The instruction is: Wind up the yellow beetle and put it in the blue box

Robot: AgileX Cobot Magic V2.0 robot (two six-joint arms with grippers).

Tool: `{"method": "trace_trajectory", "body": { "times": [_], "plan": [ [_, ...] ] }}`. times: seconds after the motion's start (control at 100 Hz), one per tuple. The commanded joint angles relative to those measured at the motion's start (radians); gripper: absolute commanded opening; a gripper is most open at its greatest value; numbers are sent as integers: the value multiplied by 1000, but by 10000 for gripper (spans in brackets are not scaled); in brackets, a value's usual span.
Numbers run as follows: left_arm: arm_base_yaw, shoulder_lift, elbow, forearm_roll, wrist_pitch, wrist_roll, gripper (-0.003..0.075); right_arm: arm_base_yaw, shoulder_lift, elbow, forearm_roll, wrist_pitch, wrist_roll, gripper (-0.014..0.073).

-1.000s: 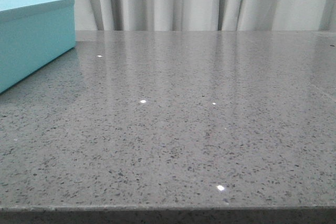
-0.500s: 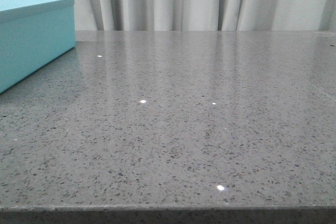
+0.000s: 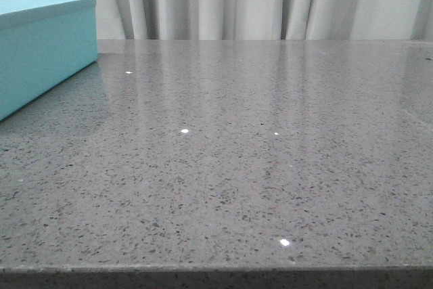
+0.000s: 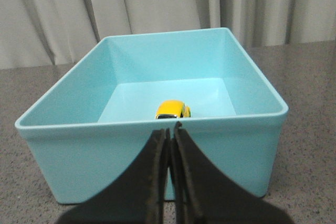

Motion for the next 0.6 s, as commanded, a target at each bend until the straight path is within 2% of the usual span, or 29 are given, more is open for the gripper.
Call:
{"method": "trace_trajectory", "body": {
  "times": [0.0, 0.18, 0.37, 0.41, 0.46, 0.59],
  "plan": [
    [-20, 0, 11, 2, -163, -37, -20, 0, 15, -19, -28, -79, -10, -66],
    [-22, -33, 109, 73, -230, -178, -20, 0, 15, -19, -28, -79, -10, -66],
    [-21, -86, 247, 51, -325, -183, -20, 0, 15, -19, -28, -79, -10, -66],
    [-21, -97, 268, 49, -326, -183, -20, 0, 15, -19, -28, -79, -10, -66],
    [-21, -95, 265, 49, -261, -183, -20, 0, 15, -19, -28, -79, -10, -66],
    [-22, -95, 267, 49, -240, -181, -20, 0, 15, -19, -28, -79, -10, -66]
  ]
}}
